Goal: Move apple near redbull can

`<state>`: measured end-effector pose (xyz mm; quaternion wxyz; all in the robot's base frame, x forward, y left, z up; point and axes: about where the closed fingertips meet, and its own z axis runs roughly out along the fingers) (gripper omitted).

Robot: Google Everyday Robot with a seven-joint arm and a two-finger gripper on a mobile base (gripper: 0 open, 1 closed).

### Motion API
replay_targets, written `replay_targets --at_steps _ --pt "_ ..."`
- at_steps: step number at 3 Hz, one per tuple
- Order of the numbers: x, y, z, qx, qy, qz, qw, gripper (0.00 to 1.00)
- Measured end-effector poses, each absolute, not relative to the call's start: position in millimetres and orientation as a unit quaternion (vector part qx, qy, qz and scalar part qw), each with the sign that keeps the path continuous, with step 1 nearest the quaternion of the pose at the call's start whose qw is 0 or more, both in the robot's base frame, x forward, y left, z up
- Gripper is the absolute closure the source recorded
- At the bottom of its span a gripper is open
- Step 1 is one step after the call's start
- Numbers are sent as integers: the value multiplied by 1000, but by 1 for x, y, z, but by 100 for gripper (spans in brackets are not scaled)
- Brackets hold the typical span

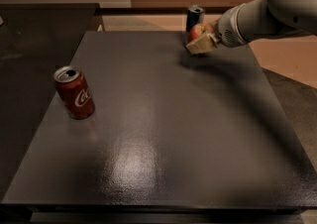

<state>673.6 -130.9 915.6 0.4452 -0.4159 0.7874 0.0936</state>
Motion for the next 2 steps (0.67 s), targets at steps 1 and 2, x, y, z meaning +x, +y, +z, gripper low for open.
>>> replay_targets --at_steps 1,2 --pt "693 -139 897 -410 800 77 432 100" --pt "703 -146 879 -406 810 70 419 100"
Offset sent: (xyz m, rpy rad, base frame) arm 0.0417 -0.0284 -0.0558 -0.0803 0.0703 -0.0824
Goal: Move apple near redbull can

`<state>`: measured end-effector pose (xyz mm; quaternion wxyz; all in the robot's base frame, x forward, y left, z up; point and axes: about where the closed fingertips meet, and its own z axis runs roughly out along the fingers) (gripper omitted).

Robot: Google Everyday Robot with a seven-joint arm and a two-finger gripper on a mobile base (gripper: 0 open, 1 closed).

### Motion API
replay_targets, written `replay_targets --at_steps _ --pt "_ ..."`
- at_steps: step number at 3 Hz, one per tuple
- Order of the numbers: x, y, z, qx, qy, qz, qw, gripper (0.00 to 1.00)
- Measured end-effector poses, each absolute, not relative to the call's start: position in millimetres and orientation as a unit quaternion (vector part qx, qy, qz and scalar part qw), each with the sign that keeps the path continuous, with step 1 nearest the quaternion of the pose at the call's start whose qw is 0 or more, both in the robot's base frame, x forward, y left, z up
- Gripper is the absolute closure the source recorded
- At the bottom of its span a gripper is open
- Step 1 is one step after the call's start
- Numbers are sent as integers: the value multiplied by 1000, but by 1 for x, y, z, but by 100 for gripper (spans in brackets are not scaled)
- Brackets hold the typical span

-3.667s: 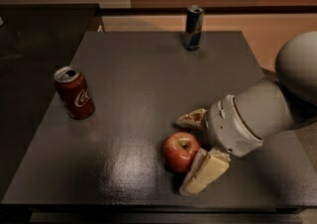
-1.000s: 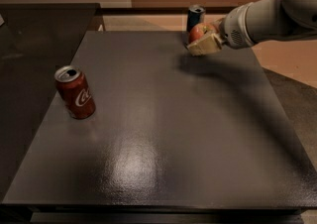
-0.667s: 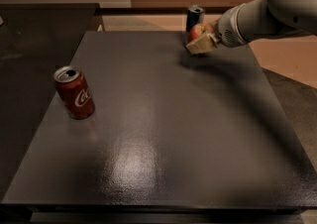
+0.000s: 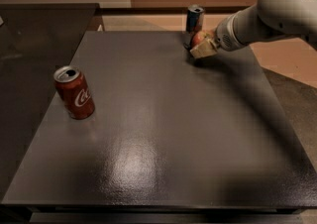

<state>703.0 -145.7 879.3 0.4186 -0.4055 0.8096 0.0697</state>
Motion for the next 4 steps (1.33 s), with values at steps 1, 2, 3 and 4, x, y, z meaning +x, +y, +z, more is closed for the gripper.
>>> replay_targets --at_steps 1,2,3,4 --pt "708 -151 868 -403 818 65 405 82" --pt "709 -155 860 -401 823 65 396 60" --pt "709 -153 859 -402 823 66 396 37" --pt "709 -151 858 -403 823 67 395 13"
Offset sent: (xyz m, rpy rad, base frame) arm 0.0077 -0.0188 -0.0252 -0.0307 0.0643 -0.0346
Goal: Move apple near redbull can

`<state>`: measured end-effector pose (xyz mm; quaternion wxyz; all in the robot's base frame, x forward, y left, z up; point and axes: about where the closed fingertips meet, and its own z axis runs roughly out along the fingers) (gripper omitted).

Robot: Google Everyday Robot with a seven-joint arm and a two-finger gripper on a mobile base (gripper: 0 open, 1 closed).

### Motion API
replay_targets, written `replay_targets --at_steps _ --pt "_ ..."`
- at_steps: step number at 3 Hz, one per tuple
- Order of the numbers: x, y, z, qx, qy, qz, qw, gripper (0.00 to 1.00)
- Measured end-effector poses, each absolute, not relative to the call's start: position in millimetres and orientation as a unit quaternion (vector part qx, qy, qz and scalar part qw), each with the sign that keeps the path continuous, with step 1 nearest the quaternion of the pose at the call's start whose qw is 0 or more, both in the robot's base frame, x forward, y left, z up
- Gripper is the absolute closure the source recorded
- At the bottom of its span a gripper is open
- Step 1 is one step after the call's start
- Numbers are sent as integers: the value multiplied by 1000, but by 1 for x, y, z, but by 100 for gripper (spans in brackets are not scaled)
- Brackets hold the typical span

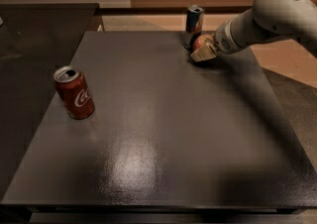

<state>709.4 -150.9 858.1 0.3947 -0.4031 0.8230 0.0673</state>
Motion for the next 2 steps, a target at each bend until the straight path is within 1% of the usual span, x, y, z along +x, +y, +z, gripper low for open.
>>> replay_targets --at_steps 1,2 --pt "710 -149 857 -404 823 68 394 0" --pt "710 -149 857 -404 823 68 394 0"
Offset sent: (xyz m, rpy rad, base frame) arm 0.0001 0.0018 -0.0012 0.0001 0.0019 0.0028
